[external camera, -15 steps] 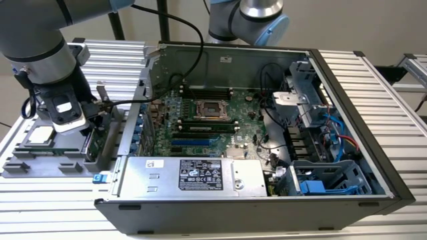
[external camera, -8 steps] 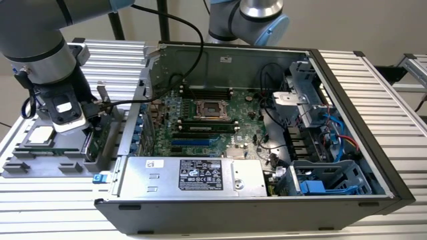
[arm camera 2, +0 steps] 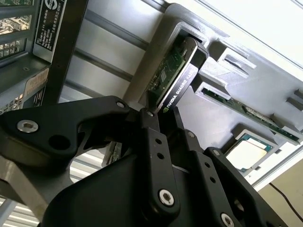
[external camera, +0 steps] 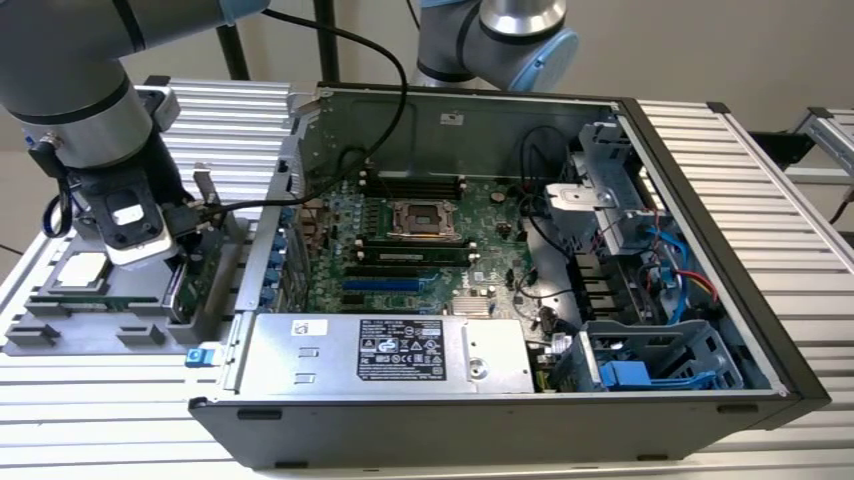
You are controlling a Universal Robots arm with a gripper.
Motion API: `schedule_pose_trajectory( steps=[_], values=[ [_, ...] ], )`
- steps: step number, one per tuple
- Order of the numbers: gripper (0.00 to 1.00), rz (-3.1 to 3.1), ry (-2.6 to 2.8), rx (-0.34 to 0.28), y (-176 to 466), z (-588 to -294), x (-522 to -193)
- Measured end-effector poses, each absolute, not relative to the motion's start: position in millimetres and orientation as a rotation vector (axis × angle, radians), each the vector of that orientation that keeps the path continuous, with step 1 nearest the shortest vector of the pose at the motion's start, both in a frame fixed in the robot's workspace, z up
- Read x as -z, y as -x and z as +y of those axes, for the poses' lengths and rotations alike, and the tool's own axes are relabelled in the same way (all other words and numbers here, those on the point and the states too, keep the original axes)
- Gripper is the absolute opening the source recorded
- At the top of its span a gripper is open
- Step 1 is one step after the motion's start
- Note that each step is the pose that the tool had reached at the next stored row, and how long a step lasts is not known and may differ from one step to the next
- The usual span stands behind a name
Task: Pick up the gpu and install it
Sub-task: 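Pick up the gpu and move the gpu toward the slot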
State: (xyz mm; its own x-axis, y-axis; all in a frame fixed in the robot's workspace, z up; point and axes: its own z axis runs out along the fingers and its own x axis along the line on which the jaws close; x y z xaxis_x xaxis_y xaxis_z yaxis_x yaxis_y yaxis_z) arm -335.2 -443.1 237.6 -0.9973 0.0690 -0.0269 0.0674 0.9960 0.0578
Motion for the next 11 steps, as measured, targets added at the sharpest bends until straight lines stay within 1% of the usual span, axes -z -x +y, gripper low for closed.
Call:
schedule_pose_trajectory(
  steps=[11],
  values=[
    [0.0, 3.11, -0.106, -0.089, 335.2, -443.1, -237.5]
  ],
)
